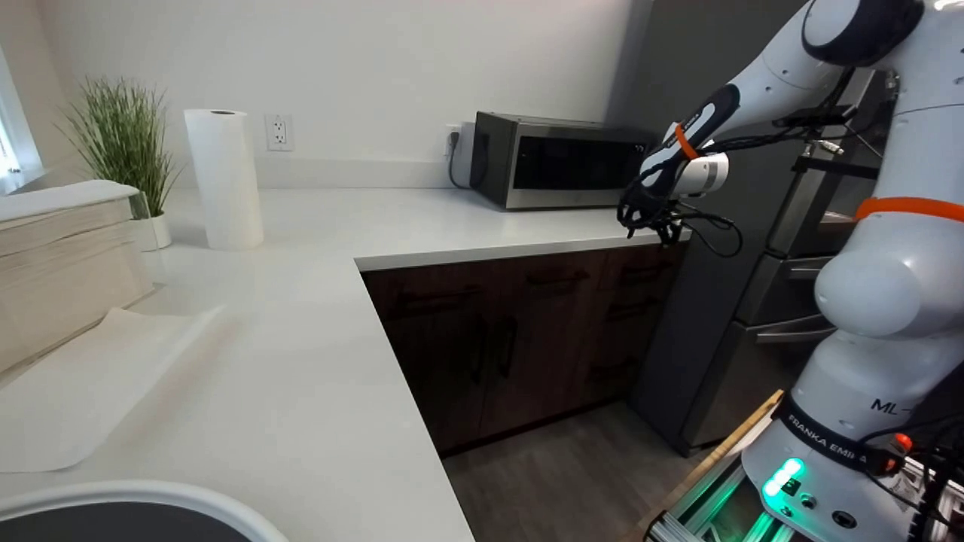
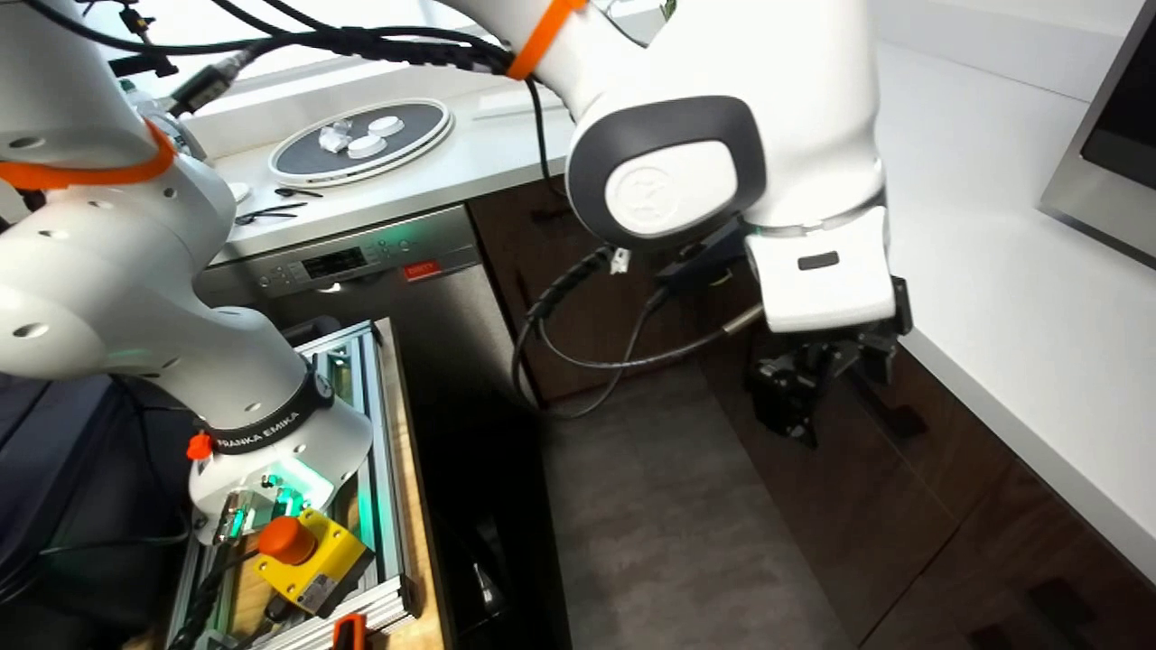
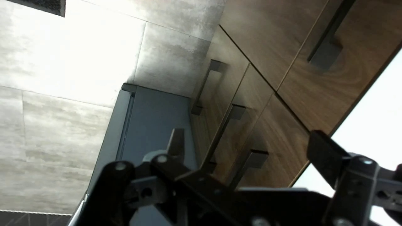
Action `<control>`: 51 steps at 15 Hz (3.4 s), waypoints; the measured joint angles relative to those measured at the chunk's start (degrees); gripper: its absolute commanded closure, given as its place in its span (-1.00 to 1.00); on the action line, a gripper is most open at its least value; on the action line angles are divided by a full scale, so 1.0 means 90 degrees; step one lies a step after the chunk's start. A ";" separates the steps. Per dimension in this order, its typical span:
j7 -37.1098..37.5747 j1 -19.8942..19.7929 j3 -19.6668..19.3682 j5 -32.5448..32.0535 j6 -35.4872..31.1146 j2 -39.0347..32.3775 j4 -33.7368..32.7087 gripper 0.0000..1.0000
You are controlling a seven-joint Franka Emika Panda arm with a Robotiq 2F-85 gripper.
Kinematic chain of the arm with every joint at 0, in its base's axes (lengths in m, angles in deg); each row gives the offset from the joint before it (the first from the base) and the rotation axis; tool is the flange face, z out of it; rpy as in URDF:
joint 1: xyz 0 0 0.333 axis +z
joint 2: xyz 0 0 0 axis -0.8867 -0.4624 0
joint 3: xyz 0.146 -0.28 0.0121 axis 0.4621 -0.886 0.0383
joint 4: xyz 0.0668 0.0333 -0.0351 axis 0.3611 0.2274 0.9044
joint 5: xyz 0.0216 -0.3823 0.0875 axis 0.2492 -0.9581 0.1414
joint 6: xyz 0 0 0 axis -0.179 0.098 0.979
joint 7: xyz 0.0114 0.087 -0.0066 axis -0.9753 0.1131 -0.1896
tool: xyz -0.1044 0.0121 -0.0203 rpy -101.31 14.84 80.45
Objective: Open the drawer on the top right side of the kitchen counter
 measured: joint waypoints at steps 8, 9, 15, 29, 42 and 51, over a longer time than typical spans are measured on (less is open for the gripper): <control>0.0137 -0.0128 -0.0417 0.1383 0.0010 -0.2253 -0.2271 -1.00; 0.0108 -0.0195 -0.0464 0.1445 0.0006 -0.2409 -0.2414 -1.00; 0.0101 -0.0257 -0.0604 0.1457 0.0006 -0.2633 -0.2635 -1.00; -0.2243 -0.1671 0.0093 0.2950 -0.0069 -0.3096 -0.3241 -1.00; -0.2711 -0.1902 0.0481 0.3693 -0.0067 -0.3958 -0.4285 -1.00; -0.3309 -0.2586 0.1190 0.4131 -0.0067 -0.4996 -0.5424 -1.00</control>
